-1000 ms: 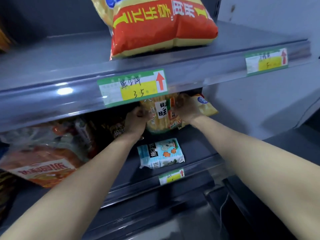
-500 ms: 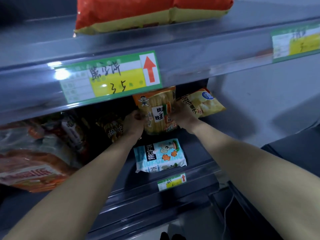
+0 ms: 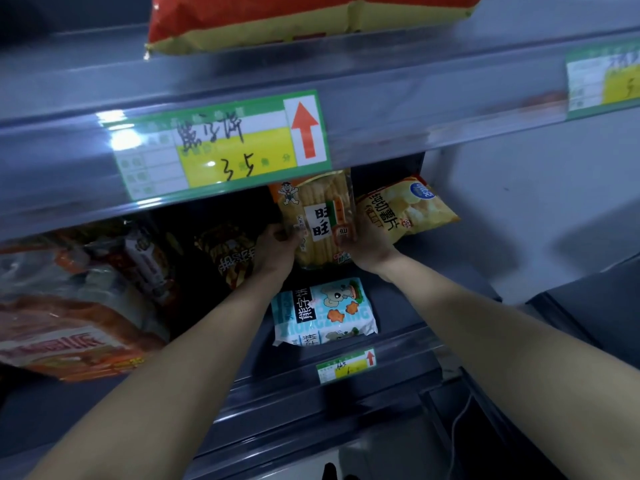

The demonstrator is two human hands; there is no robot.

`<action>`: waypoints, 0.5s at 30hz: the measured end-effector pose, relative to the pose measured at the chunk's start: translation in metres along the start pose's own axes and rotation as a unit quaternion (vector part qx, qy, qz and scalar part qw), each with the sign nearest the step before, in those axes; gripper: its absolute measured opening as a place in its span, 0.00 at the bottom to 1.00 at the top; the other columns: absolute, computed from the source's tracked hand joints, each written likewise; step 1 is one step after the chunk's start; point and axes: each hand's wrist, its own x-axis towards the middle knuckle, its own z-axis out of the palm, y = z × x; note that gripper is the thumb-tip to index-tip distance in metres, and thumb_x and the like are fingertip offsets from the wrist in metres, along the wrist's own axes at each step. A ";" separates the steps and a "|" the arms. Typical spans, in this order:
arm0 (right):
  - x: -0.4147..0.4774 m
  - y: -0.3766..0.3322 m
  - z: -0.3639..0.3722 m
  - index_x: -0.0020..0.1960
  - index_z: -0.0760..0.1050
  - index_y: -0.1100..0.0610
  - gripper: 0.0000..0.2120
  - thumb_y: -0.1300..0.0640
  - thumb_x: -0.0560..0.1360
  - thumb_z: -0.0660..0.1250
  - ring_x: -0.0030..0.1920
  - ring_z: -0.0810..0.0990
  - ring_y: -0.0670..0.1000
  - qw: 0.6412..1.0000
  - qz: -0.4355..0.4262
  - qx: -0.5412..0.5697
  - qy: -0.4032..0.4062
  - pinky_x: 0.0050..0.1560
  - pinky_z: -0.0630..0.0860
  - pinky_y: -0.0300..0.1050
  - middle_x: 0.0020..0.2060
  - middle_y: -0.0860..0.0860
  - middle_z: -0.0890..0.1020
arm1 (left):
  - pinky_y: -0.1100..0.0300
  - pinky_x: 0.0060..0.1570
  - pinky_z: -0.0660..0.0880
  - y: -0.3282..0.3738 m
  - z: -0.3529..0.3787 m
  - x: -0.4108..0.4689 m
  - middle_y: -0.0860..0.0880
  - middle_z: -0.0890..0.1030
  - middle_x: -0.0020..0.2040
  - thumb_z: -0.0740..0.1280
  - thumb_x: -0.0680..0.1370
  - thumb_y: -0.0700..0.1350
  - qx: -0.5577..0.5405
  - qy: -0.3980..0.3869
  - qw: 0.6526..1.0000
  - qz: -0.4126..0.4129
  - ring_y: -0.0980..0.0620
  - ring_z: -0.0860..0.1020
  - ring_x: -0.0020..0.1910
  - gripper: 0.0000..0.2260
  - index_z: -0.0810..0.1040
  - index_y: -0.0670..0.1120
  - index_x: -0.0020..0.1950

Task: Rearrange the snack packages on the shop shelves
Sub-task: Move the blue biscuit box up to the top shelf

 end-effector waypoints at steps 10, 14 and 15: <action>-0.019 -0.005 -0.008 0.67 0.66 0.59 0.22 0.55 0.76 0.66 0.61 0.76 0.56 1.000 -0.001 0.009 0.026 0.60 0.74 0.51 0.61 0.57 0.77 | 0.47 0.57 0.76 0.008 -0.009 -0.023 0.44 0.76 0.63 0.68 0.76 0.48 0.047 0.018 0.998 0.028 0.44 0.77 0.59 0.22 0.69 0.42 0.67; -0.037 -0.011 -0.014 0.65 0.69 0.60 0.18 0.56 0.77 0.65 0.59 0.77 0.56 0.999 -0.031 -0.003 0.029 0.57 0.75 0.49 0.59 0.56 0.78 | 0.56 0.57 0.74 0.013 -0.010 -0.038 0.43 0.74 0.65 0.67 0.77 0.46 0.047 0.022 0.998 0.041 0.46 0.75 0.61 0.23 0.67 0.41 0.69; -0.043 -0.014 -0.016 0.64 0.70 0.60 0.17 0.56 0.77 0.64 0.57 0.77 0.56 0.999 -0.043 -0.007 0.026 0.56 0.75 0.48 0.58 0.56 0.79 | 0.58 0.56 0.73 0.014 -0.011 -0.043 0.43 0.74 0.66 0.67 0.78 0.46 0.047 0.023 0.998 0.041 0.47 0.74 0.62 0.22 0.67 0.40 0.69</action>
